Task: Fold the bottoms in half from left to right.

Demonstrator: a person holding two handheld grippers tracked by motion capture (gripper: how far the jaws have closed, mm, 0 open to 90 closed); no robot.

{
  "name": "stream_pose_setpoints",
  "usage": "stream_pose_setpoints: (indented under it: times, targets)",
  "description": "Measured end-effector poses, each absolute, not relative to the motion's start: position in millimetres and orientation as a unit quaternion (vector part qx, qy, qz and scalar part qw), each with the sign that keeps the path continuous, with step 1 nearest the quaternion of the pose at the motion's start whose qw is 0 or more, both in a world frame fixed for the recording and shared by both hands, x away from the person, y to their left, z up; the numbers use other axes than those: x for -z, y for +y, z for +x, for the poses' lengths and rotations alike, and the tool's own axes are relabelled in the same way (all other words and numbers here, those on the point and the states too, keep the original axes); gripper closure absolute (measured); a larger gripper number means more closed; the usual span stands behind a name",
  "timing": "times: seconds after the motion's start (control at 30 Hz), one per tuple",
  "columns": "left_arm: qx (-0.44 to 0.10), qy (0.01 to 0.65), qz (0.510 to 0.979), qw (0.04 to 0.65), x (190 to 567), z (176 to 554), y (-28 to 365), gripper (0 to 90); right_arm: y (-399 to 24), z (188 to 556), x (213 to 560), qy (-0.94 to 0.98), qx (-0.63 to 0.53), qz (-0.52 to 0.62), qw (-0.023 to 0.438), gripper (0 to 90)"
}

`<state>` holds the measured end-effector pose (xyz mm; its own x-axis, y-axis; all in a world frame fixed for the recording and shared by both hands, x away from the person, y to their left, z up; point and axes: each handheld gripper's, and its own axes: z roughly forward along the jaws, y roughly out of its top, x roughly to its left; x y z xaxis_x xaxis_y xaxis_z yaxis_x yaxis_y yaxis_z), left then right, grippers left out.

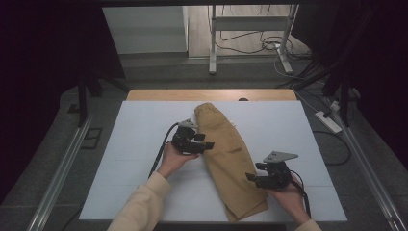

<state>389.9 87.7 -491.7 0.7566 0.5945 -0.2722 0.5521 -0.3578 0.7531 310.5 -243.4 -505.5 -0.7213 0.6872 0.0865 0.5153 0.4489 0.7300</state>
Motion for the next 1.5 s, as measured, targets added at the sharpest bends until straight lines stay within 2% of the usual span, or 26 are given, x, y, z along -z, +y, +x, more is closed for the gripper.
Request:
stream_pose_setpoints:
  times: [0.77,1.23,1.4,1.47,1.5]
  targets:
    - [-0.021,0.345,0.829,0.439,503.7,373.6,99.4,35.7,-214.7,352.1,507.9,0.845,-0.379,0.356,0.123,41.3]
    - [-0.029,0.341,0.830,0.441,503.7,372.4,99.8,34.8,-206.4,390.2,506.9,0.841,-0.382,0.362,0.129,49.1]
    - [-0.030,0.341,0.830,0.440,504.6,372.8,99.7,34.7,-202.4,398.4,511.9,0.845,-0.376,0.359,0.127,54.6]
    - [-0.031,0.341,0.830,0.440,504.3,372.7,99.9,34.7,-201.0,400.3,514.9,0.846,-0.378,0.357,0.114,62.5]
    - [-0.031,0.341,0.830,0.440,504.0,372.6,100.2,34.7,-200.1,400.5,515.9,0.849,-0.376,0.353,0.111,69.2]
